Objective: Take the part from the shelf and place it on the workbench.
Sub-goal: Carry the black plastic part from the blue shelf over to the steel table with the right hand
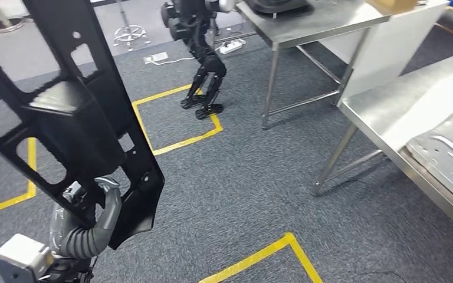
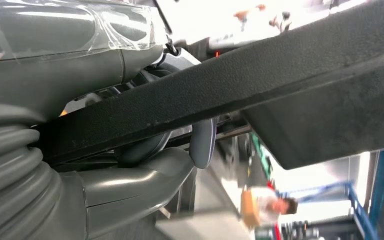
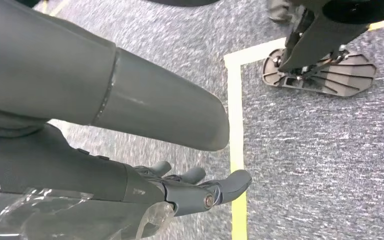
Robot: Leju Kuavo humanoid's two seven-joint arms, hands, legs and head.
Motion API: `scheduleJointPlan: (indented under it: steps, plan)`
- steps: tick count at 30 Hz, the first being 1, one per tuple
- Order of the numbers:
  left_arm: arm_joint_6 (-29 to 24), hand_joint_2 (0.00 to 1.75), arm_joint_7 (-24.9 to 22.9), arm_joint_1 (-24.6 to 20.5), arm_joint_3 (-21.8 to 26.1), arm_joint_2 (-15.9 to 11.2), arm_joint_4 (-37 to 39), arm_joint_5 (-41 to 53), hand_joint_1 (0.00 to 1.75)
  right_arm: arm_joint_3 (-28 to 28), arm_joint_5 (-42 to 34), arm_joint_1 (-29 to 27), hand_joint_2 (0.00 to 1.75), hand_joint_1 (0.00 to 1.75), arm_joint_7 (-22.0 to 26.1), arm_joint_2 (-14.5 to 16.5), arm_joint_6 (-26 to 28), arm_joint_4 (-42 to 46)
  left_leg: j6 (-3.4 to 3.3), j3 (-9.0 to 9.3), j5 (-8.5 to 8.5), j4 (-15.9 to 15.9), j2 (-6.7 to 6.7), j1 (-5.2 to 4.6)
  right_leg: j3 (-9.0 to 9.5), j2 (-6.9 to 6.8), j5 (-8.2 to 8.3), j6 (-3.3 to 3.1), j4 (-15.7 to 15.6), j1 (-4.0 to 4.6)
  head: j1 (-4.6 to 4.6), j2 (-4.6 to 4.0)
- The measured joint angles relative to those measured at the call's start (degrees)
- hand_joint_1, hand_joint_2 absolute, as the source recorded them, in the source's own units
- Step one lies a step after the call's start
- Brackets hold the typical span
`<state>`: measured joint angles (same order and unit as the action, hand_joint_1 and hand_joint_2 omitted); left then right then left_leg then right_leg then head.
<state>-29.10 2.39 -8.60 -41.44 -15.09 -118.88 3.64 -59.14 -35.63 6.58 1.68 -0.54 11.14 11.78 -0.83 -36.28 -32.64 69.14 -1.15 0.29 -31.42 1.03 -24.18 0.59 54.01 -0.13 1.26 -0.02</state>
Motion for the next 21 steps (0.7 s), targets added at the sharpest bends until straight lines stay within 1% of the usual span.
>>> scheduleJointPlan:
  steps: [1,2,3,4,5,6,7,8,9,10,11,12,13,14,15,16,17,18,19,20,21]
  plan:
    - [0.1,1.75,0.2,-0.1,-0.2,0.2,0.6,-0.2,1.75,0.0,-0.1,0.0,0.00,0.00,-0.1,0.0,-0.1,0.0,0.19,-1.23,-0.61,2.6,0.21,0.16,-0.09,0.86,0.10,0.01,0.0,-0.03,-0.02,0.00]
    - [0.3,1.75,0.4,-0.2,-0.3,0.4,1.1,-0.4,1.75,0.0,-0.1,0.0,0.00,0.00,-0.3,0.0,-0.1,0.0,0.32,-1.43,-0.09,2.9,0.33,0.30,-0.13,1.76,0.19,0.09,0.0,-0.09,-0.04,0.00]
    - [0.4,1.75,0.5,-0.3,-0.4,0.5,1.5,-0.5,1.75,0.0,-0.2,-0.1,0.00,0.00,-0.5,0.0,-0.2,0.0,0.38,-0.53,1.45,0.9,0.53,0.44,-0.13,2.62,0.28,0.21,0.0,-0.18,-0.05,0.00]
    - [0.5,1.75,0.6,-0.4,-0.5,0.7,1.9,-0.6,1.75,0.0,-0.2,-0.1,0.00,0.00,-0.7,0.0,-0.2,0.0,0.41,1.15,3.58,-2.9,1.12,0.59,-0.11,3.46,0.35,0.36,0.1,-0.29,-0.05,0.00]
    - [0.5,1.75,0.7,-0.6,-0.5,0.8,2.2,-0.6,1.75,0.0,-0.2,-0.1,0.00,0.00,-0.8,0.0,-0.2,0.0,0.40,3.00,5.45,-7.2,2.44,0.75,-0.16,4.22,0.42,0.59,0.1,-0.32,-0.07,0.00]
    - [0.6,1.75,0.7,-0.8,-0.6,1.0,2.4,-0.7,1.75,0.0,-0.2,0.0,0.00,0.00,-0.8,0.0,-0.2,0.0,0.33,4.44,6.71,-10.7,3.66,0.89,-0.38,4.94,0.48,0.88,0.2,-0.32,-0.05,0.00]
    - [0.7,1.75,0.7,-1.0,-0.6,1.1,2.7,-0.7,1.75,0.0,-0.2,0.0,0.00,0.00,-0.8,0.0,-0.2,0.0,0.18,5.27,7.33,-13.0,4.66,0.95,-0.68,5.55,0.60,1.24,0.3,-0.36,-0.03,0.00]
    - [0.7,1.75,0.7,-1.1,-0.7,1.3,2.9,-0.9,1.75,0.0,-0.2,0.0,0.00,0.00,-0.8,0.0,-0.2,0.0,-0.06,5.51,7.34,-13.9,5.14,0.89,-1.01,6.14,0.74,1.63,0.3,-0.37,0.01,0.00]
    - [0.8,1.75,0.7,-1.1,-0.8,1.4,3.1,-1.0,1.75,0.0,-0.2,-0.1,0.00,0.00,-0.8,0.0,-0.1,0.0,-0.40,5.49,7.34,-14.0,4.76,0.73,-1.29,6.69,0.88,2.02,0.2,-0.51,0.04,0.00]
    - [1.0,1.75,0.8,-1.2,-0.8,1.6,3.4,-1.2,1.75,0.0,-0.2,-0.2,0.00,0.00,-0.8,-0.1,-0.1,0.0,-0.85,5.53,7.50,-14.1,4.22,0.66,-1.49,6.96,0.93,2.38,0.3,-0.72,0.05,0.00]
    - [1.2,1.75,0.9,-1.3,-0.9,1.7,3.6,-1.4,1.75,0.0,-0.2,-0.4,0.00,0.00,-0.7,-0.2,0.0,0.0,-1.29,5.59,7.66,-14.3,3.66,0.59,-1.82,6.19,0.54,2.66,0.9,-0.72,0.14,0.00]
    - [1.5,1.75,1.1,-1.5,-1.0,2.0,3.9,-1.7,1.75,0.0,-0.2,-0.4,0.00,0.00,-0.6,-0.2,0.2,0.0,-1.74,5.65,7.84,-14.4,3.03,0.56,-2.66,4.73,-0.57,2.88,2.6,-0.70,0.25,0.00]
    - [1.7,1.75,1.3,-1.7,-1.0,2.2,4.3,-1.9,1.75,0.0,-0.2,-0.4,0.00,0.00,-0.5,-0.2,0.3,0.0,-2.10,5.68,7.99,-14.5,2.33,0.55,-4.04,2.99,-2.27,3.02,5.6,-0.61,0.39,0.00]
    - [2.0,1.75,1.5,-1.8,-1.1,2.5,4.7,-2.2,1.75,0.0,-0.2,-0.3,0.00,0.00,-0.3,-0.2,0.4,0.0,-2.30,5.63,8.00,-14.5,1.63,0.37,-5.88,1.22,-4.32,3.10,9.5,-0.48,0.52,0.00]
    - [2.2,1.75,1.7,-1.9,-1.2,2.7,5.1,-2.5,1.75,0.0,-0.2,-0.3,0.00,0.00,-0.1,-0.2,0.5,0.0,-2.45,5.58,8.00,-14.5,0.86,0.23,-7.81,0.34,-6.14,3.17,13.6,-0.49,0.57,0.00]
    - [2.4,1.75,1.8,-1.9,-1.3,2.8,5.4,-2.7,1.75,0.0,-0.3,-0.2,0.00,0.00,0.0,-0.2,0.5,0.0,-2.49,5.55,7.97,-14.5,0.07,0.11,-9.17,-0.02,-7.11,3.21,16.5,-0.52,0.60,0.00]
    - [2.6,1.75,1.9,-2.0,-1.4,2.9,5.7,-2.8,1.75,0.0,-0.3,-0.2,0.00,0.00,0.1,-0.2,0.5,0.0,-2.52,5.53,7.94,-14.5,-0.71,0.02,-9.56,-0.25,-7.07,3.23,17.6,-0.54,0.60,0.00]
    - [2.8,1.75,1.9,-2.1,-1.5,3.1,6.0,-3.0,1.75,0.0,-0.3,-0.3,0.00,0.00,0.1,-0.2,0.5,0.0,-2.52,5.55,7.91,-14.5,-1.47,-0.01,-8.71,-0.51,-5.97,3.21,16.2,-0.54,0.60,0.00]
    - [3.0,1.75,2.0,-2.2,-1.6,3.3,6.3,-3.1,1.75,0.0,-0.3,-0.3,0.00,0.00,0.2,-0.2,0.5,0.0,-2.48,5.60,7.86,-14.5,-2.15,-0.03,-6.79,-1.03,-4.21,3.13,12.7,-0.53,0.60,0.00]
    - [3.2,1.75,2.1,-2.3,-1.7,3.6,6.5,-3.2,1.75,0.0,-0.4,-0.3,0.00,0.00,0.2,-0.2,0.5,0.0,-2.39,5.68,7.79,-14.5,-2.75,-0.10,-4.36,-2.27,-2.47,3.01,8.3,-0.46,0.60,0.00]
    - [3.3,1.75,2.2,-2.5,-1.9,3.8,6.6,-3.3,1.75,0.0,-0.4,-0.2,0.00,0.00,0.2,-0.2,0.5,0.0,-2.21,5.74,7.66,-14.4,-3.30,-0.25,-2.35,-3.39,-1.15,2.77,4.5,-0.28,0.59,0.00]
